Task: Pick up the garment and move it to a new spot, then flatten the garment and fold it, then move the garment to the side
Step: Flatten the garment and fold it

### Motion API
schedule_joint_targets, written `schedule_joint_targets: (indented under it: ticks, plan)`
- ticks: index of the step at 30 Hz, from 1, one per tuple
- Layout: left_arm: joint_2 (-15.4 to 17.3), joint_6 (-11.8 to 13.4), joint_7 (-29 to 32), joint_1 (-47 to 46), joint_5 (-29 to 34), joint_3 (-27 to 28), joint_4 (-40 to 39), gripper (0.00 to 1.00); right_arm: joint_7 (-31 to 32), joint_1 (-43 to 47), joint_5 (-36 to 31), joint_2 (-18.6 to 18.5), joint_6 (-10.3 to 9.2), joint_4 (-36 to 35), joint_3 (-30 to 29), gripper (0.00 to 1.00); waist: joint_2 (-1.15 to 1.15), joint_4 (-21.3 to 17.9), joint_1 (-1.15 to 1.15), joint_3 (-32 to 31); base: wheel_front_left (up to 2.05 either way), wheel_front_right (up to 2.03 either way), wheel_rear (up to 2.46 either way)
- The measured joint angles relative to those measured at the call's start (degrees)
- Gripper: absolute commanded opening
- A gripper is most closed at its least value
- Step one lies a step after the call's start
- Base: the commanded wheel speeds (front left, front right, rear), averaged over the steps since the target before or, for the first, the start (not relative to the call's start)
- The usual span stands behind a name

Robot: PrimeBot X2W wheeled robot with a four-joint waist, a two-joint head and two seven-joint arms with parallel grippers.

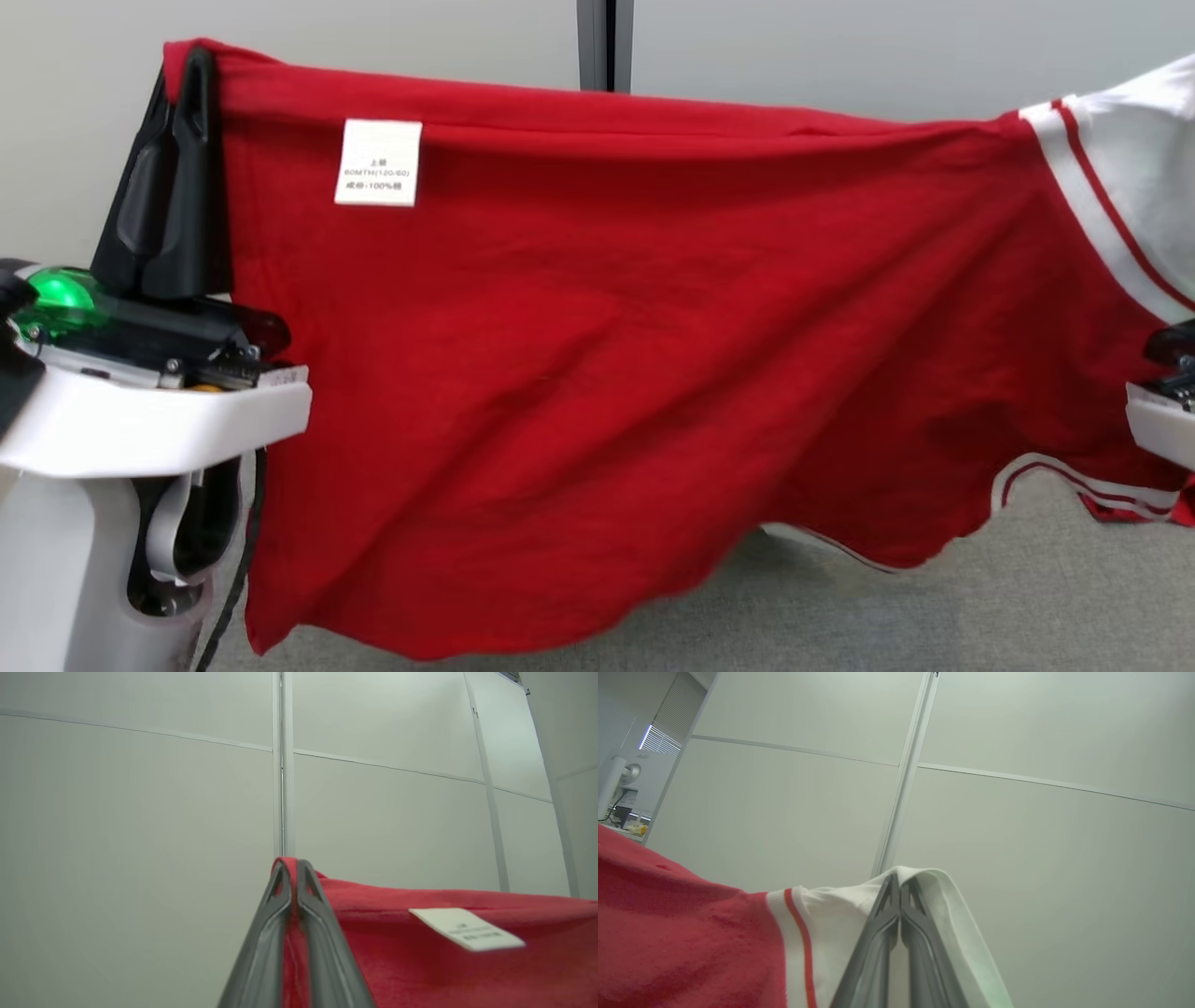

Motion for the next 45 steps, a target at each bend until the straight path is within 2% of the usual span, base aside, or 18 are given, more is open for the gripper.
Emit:
schedule_joint_targets:
  ticks: [4, 9, 16, 21, 24, 30, 35, 39, 45]
  plan:
    - [-0.5, -0.2, 1.0, -3.1, -2.1, 0.6, 1.0, 0.0, 0.2, -3.7, 0.9, -0.6, 0.0, 1.6, 1.2, 0.0, 0.0, -0.1, 0.0, 1.6, 0.0, 0.0, 0.0]
    - [-0.7, -2.9, 1.2, -15.5, -4.3, 1.3, 11.1, 0.0, -0.2, -17.3, 2.3, -1.7, 0.0, 7.9, 4.0, 0.0, 0.0, 0.3, 0.0, 6.4, 0.0, 0.0, 0.0]
    - [-2.2, -7.7, -0.5, -34.5, -5.2, 0.3, 33.1, 0.0, -4.3, -40.5, 4.9, -1.5, 0.0, 26.3, 10.8, 0.0, 0.0, 0.8, 0.0, 12.3, 0.0, 0.0, 0.0]
    - [-2.7, -10.3, -5.0, -45.5, -4.6, 0.2, 48.1, 0.0, -9.4, -54.5, 5.6, 2.5, 0.0, 40.8, 17.0, 0.0, 0.0, 0.4, 0.0, 14.9, 0.0, 0.0, 0.0]
    - [-3.1, -11.7, -5.7, -50.2, -4.7, -0.6, 55.7, 0.0, -11.7, -60.9, 6.6, 4.7, 0.0, 48.4, 20.9, 0.0, 0.0, -0.2, 0.0, 15.9, 0.0, 0.0, 0.0]
    - [-4.6, -13.2, -6.0, -50.7, -4.8, -4.2, 71.0, 0.0, -13.7, -62.9, 9.4, 9.9, -0.01, 65.1, 25.6, 0.0, -0.01, -1.3, 0.0, 17.5, 0.0, 0.0, 0.0]
    - [-7.8, -13.5, -5.9, -47.4, -6.1, -6.8, 80.4, 0.0, -14.7, -60.5, 11.6, 12.6, -0.01, 74.0, 29.5, 0.0, 0.0, -1.4, 0.0, 19.6, 0.0, 0.0, 0.0]
    - [-9.7, -13.6, -6.1, -43.6, -9.6, -8.2, 83.0, 0.0, -14.8, -55.8, 14.5, 13.8, -0.01, 76.3, 30.4, 0.0, 0.0, -1.3, 0.0, 21.3, 0.0, 0.0, 0.0]
    - [-9.7, -13.6, -6.7, -37.3, -14.3, -10.6, 82.6, 0.0, -15.0, -46.6, 15.8, 13.8, -0.01, 70.7, 28.0, 0.0, 0.0, -1.0, 0.0, 21.7, 0.0, 0.0, 0.0]
